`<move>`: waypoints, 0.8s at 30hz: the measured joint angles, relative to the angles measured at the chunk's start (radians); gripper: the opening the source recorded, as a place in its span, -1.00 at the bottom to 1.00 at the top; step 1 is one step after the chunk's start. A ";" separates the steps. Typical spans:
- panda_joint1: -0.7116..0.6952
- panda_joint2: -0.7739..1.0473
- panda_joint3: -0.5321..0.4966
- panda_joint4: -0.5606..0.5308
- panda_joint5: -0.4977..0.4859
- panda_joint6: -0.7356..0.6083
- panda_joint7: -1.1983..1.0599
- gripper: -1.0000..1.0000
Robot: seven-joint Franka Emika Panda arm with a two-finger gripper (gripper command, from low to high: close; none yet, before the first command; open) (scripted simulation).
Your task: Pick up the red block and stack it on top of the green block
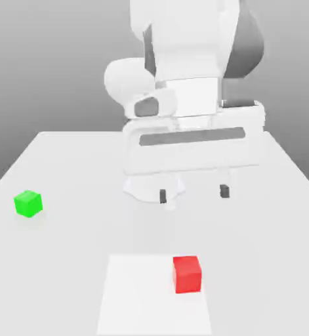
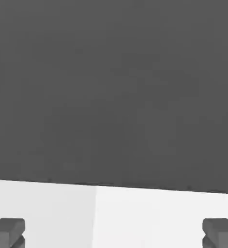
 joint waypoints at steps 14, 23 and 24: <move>0.026 0.394 -0.009 -0.070 -0.114 0.292 0.096 -1.00; 0.019 0.248 0.003 -0.091 -0.096 0.168 0.083 -1.00; 0.019 0.213 0.005 -0.096 -0.089 0.138 0.078 -1.00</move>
